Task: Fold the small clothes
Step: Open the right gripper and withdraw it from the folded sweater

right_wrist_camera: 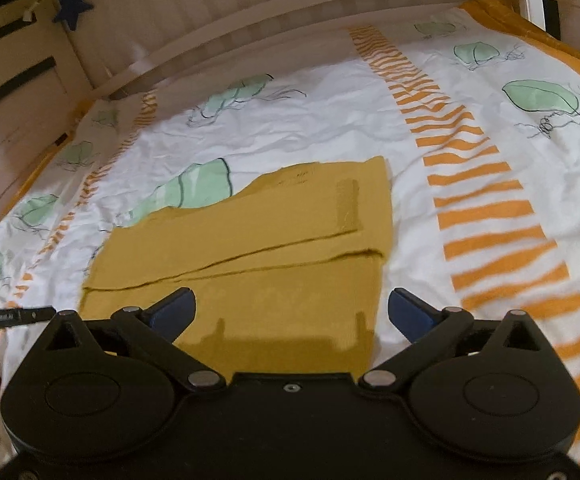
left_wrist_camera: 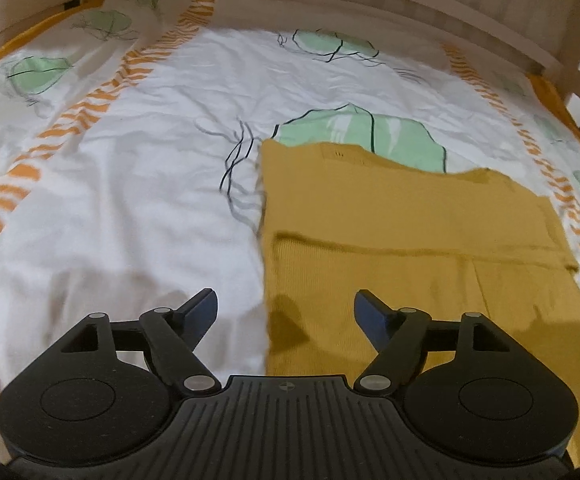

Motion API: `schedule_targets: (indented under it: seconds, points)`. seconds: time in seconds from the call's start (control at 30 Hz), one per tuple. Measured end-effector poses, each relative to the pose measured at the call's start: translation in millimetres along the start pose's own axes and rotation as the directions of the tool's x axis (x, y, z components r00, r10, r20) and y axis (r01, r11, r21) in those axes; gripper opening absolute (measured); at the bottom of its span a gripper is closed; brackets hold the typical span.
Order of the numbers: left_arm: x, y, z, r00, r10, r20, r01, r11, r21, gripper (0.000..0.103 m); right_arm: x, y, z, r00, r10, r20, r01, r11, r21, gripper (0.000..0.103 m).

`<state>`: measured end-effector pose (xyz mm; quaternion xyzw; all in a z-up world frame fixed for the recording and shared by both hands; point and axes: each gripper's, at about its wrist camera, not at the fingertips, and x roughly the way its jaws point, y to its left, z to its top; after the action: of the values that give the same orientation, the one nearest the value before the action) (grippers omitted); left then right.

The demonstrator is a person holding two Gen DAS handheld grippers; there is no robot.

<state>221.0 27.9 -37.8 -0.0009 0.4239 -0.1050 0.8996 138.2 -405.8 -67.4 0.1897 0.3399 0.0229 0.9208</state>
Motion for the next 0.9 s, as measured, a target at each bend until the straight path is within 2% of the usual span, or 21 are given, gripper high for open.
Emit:
schedule_targets:
  seconds: [0.1, 0.2, 0.33, 0.5, 0.73, 0.9]
  points:
    - [-25.6, 1.9, -23.6, 1.000, 0.005, 0.009, -0.004, 1.000, -0.024, 0.075, -12.4, 0.0, -14.2, 1.000, 0.025, 0.000, -0.025, 0.999, 0.020, 0.103]
    - [-46.1, -0.2, -43.3, 1.000, 0.013, 0.008, -0.012, 0.999, -0.040, 0.076, -16.0, 0.4, -28.2, 1.000, 0.018, -0.013, -0.018, 1.000, 0.011, 0.103]
    - [-70.6, -18.1, -68.7, 0.999, 0.046, -0.025, -0.046, 0.999, 0.000, 0.076, -19.7, 4.0, -35.9, 0.999, 0.038, -0.023, -0.038, 0.999, -0.013, 0.103]
    - [-95.6, -49.4, -95.3, 0.994, 0.111, -0.019, -0.110, 0.991, 0.080, 0.076, -22.1, 2.8, -48.0, 0.997, 0.075, -0.026, -0.075, 0.997, 0.005, 0.103]
    - [-103.0, -73.6, -108.5, 0.993, 0.113, -0.039, -0.110, 0.991, 0.079, 0.076, -14.7, -11.2, -73.1, 0.986, 0.080, -0.146, -0.080, 0.997, 0.006, 0.103]
    - [-106.6, -85.4, -110.7, 0.995, 0.095, -0.025, -0.092, 0.990, 0.109, 0.076, -26.1, -25.6, -76.3, 0.987, 0.094, -0.131, -0.086, 0.994, 0.062, 0.103]
